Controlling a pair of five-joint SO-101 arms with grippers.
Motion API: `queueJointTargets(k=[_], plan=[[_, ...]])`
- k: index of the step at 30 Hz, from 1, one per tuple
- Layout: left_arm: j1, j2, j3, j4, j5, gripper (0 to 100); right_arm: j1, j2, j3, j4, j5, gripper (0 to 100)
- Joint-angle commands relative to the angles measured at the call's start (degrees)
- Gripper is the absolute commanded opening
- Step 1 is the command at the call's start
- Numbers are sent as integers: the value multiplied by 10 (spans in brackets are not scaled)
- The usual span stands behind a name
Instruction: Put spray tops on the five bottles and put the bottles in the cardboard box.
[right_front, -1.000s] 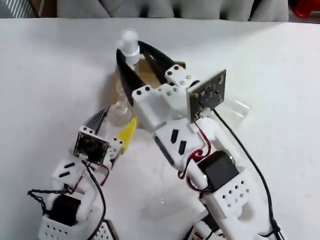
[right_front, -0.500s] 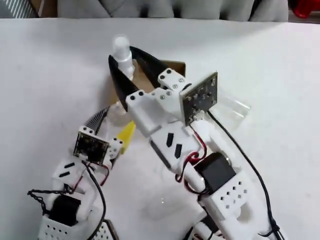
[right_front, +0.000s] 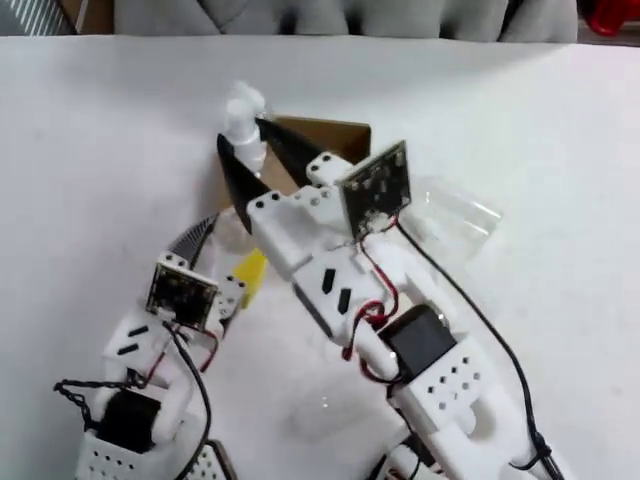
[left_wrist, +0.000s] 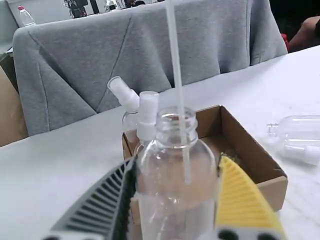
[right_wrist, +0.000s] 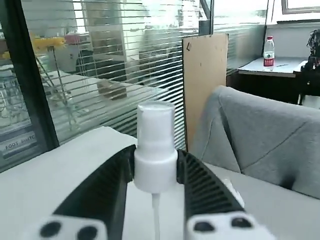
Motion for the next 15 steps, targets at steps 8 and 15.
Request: queueJointTargets(k=[8,15], plan=[[-18,-9,-4,-21,-1,83,-31,-5,16,45,-18,15],[-18,-9,-3,-20,-1,83,-41,-5,25,45,-62,15]])
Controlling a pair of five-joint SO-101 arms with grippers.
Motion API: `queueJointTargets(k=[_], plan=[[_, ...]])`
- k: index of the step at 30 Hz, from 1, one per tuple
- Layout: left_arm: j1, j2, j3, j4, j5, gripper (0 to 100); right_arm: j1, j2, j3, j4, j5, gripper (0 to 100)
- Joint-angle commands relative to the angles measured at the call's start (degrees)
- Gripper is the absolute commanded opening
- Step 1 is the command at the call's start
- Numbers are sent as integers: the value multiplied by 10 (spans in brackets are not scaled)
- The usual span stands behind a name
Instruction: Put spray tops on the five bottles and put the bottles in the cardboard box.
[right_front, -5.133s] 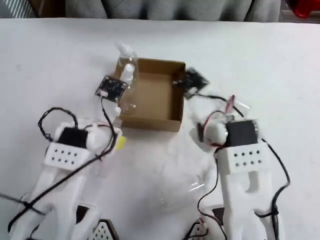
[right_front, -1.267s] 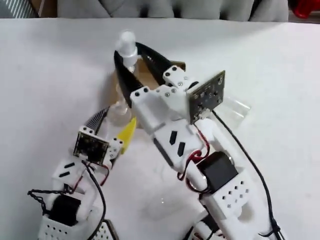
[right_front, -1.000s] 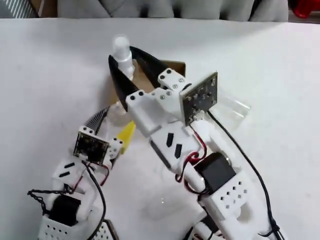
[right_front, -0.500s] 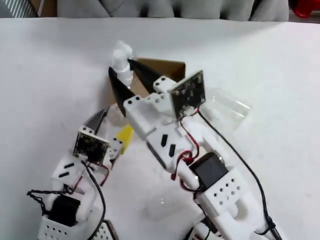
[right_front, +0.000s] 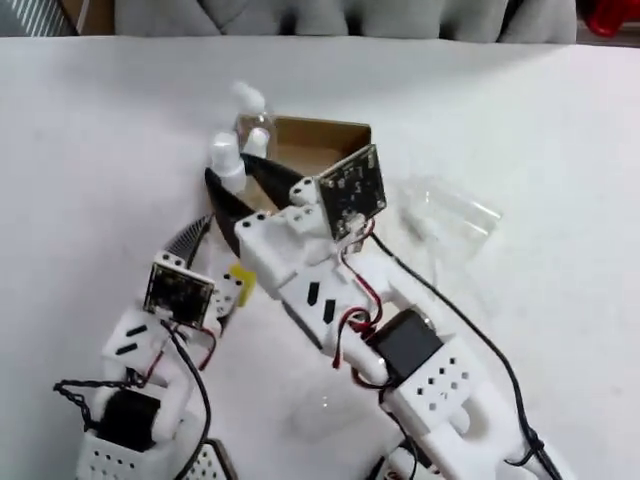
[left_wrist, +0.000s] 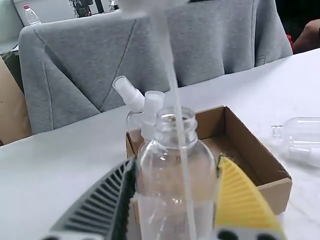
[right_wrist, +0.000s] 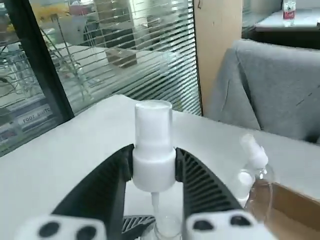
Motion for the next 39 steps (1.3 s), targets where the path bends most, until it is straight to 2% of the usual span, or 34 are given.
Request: queueJointTargets(k=[1,20,30,39], plan=[[-8,-9,-3,-20,-1,83,-6,-5,-6,5,-12,15],[-8,-9,-3,-20,-1,83,-6,-5,-2,85,-16,15],[-8,-9,-3,-20,-1,83,-9,-5,11,88,-11,19],[-8,-9,-3,-20,-1,83,-20,-6,10,127,20,41]])
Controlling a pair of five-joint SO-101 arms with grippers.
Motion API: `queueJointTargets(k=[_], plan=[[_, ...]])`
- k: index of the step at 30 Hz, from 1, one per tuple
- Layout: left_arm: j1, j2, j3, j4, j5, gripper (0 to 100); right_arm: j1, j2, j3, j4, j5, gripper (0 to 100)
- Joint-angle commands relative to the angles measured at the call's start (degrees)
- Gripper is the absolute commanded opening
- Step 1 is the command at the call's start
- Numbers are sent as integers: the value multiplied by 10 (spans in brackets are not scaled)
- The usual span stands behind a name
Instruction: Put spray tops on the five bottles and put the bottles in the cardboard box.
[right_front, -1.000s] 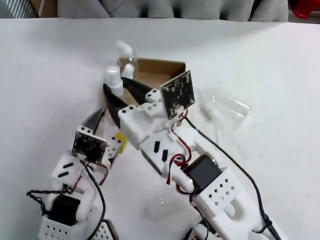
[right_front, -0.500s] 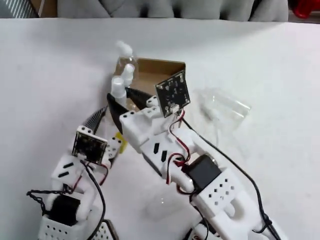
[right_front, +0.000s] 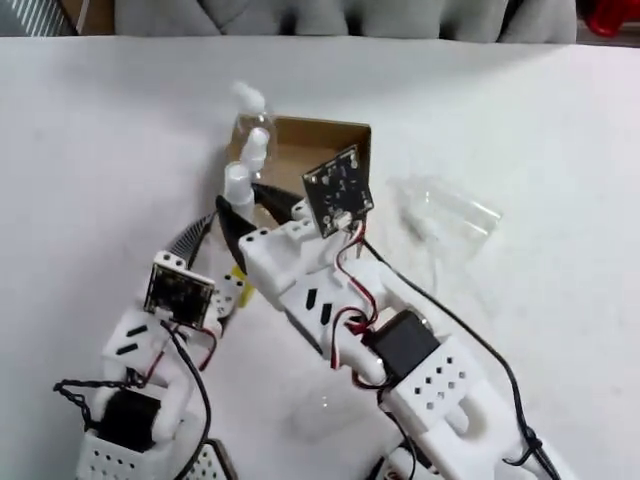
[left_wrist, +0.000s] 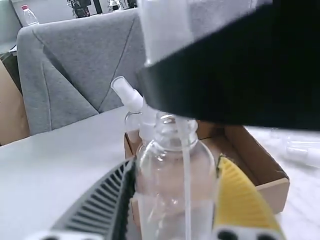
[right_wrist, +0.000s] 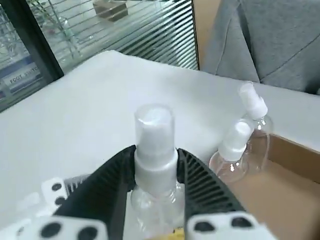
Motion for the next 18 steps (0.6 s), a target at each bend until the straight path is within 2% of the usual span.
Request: queueJointTargets(k=[1,6,11,18], plan=[[-9,-9,-3,-20,-1,83,-19,-7,-9,28,11,67],[-9,-9,-3,-20,-1,83,-29,-19,-10,32,12,177],[-19,-9,-2,-20,-1,83,-36,-86,-14,35,21,187],[-22,-9,4,-21,-1,83,-33,-153,-99,135,53,183]])
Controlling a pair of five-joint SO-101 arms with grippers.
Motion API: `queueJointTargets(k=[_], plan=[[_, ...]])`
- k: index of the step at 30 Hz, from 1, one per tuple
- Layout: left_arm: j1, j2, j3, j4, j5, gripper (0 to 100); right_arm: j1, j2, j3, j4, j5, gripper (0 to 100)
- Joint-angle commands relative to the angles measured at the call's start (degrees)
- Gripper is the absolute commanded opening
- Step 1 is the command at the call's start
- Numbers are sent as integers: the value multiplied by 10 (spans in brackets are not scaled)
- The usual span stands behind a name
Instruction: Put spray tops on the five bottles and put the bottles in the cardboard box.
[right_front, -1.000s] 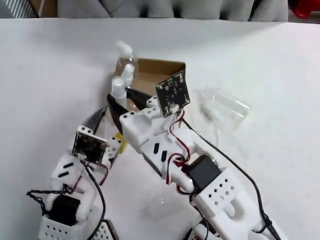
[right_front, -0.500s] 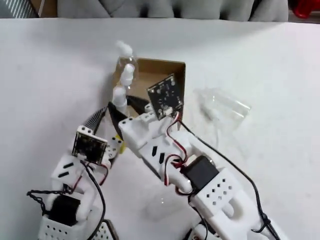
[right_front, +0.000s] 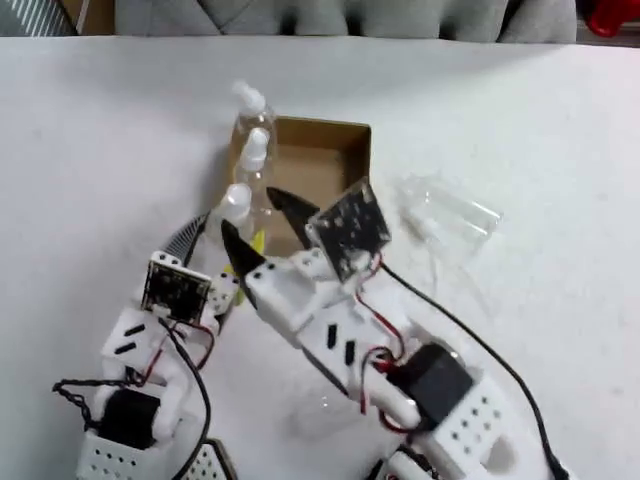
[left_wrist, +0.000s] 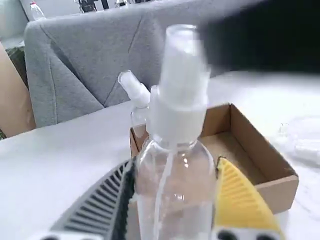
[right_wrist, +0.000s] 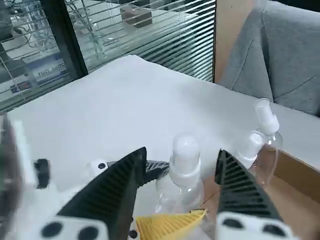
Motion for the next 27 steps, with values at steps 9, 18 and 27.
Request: queueJointTargets(k=[9,18,27], plan=[[-7,-9,-7,-21,-1,83,0,-36,-84,101,12,41],[-7,-9,-7,-19,0,83,0,-37,15,95,12,15],[-7,-9,-7,-20,0,83,0,-24,105,-93,13,15]])
